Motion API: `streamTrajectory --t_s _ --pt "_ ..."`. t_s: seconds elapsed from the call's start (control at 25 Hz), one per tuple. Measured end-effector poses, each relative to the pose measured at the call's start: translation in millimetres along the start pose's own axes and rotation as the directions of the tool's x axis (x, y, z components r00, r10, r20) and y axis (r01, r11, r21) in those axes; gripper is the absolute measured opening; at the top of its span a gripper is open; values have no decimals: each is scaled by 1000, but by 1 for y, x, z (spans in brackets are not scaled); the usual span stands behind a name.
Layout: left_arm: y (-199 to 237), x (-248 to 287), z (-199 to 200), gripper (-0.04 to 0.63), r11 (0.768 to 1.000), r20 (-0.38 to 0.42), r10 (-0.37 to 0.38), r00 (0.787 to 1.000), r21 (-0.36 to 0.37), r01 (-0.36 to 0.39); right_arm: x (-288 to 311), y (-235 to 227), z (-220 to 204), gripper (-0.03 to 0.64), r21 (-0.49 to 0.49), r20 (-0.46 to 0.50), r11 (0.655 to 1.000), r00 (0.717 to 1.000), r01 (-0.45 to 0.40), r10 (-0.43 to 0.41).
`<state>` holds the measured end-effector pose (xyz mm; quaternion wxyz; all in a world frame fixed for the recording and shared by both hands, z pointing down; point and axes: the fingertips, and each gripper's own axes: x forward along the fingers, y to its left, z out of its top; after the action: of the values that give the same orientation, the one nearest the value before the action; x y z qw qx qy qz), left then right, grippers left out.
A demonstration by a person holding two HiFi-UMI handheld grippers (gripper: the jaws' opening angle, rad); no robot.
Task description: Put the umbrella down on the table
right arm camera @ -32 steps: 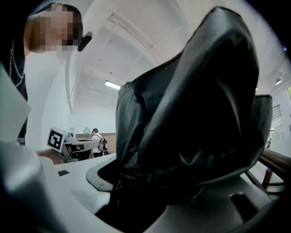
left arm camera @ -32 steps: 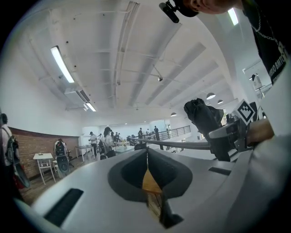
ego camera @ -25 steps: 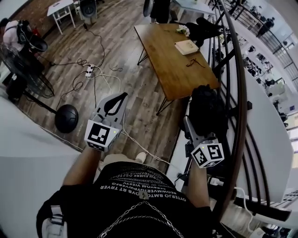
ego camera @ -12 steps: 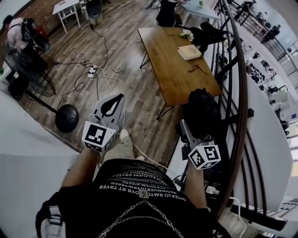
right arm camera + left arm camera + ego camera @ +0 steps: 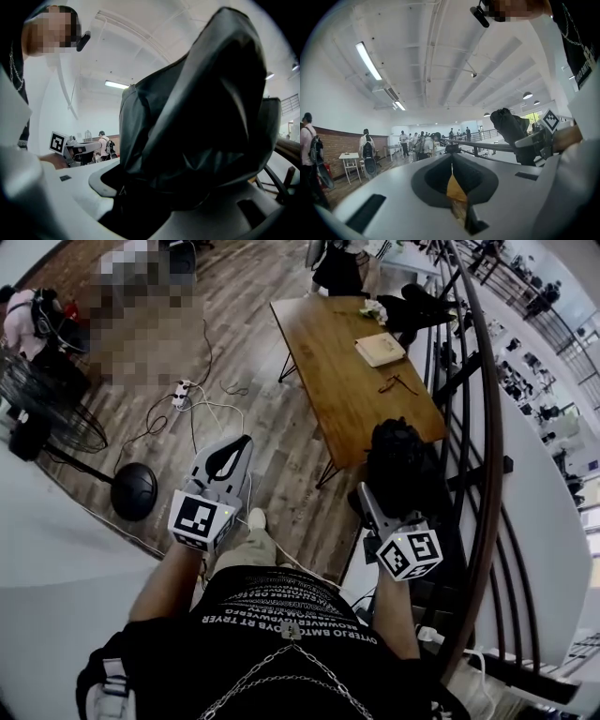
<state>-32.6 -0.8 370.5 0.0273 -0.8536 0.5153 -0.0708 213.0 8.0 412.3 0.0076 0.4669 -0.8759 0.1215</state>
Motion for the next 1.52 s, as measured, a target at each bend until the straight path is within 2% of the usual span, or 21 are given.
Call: streamTrajectory --t_s 0.16,0.36,0.52,0.64,0.8,1.0,1.12,1.32,1.52 --pt "18 26 -3 29 1000 -1 -3 1000 -20 3 21 -11 6 284 -18 -4 999 999 34 -34" --pt "43 55 2 29 999 7 -36 999 -12 36 55 -22 17 284 12 9 998 998 64 -64" --pt "58 79 5 29 995 34 -90 995 54 88 89 -24 22 284 3 6 998 998 68 -68" --pt "76 96 8 29 990 28 -98 995 104 95 119 -26 24 284 12 -9 997 997 73 -73" --pt "113 110 2 29 995 51 -86 995 48 84 156 -18 30 284 3 -19 998 998 66 -66" --pt "159 124 -8 29 997 14 -74 997 20 73 192 -7 39 284 -9 -25 997 997 70 -71" --pt "175 133 -9 29 996 20 -91 996 11 91 208 0 45 284 -8 -26 997 997 71 -72" --pt "168 140 -13 29 985 61 -172 983 -10 172 218 -2 39 284 -21 -44 996 995 84 -85" --pt "162 160 -36 29 981 -8 -194 981 4 194 226 -14 33 284 -15 -47 995 994 99 -99"
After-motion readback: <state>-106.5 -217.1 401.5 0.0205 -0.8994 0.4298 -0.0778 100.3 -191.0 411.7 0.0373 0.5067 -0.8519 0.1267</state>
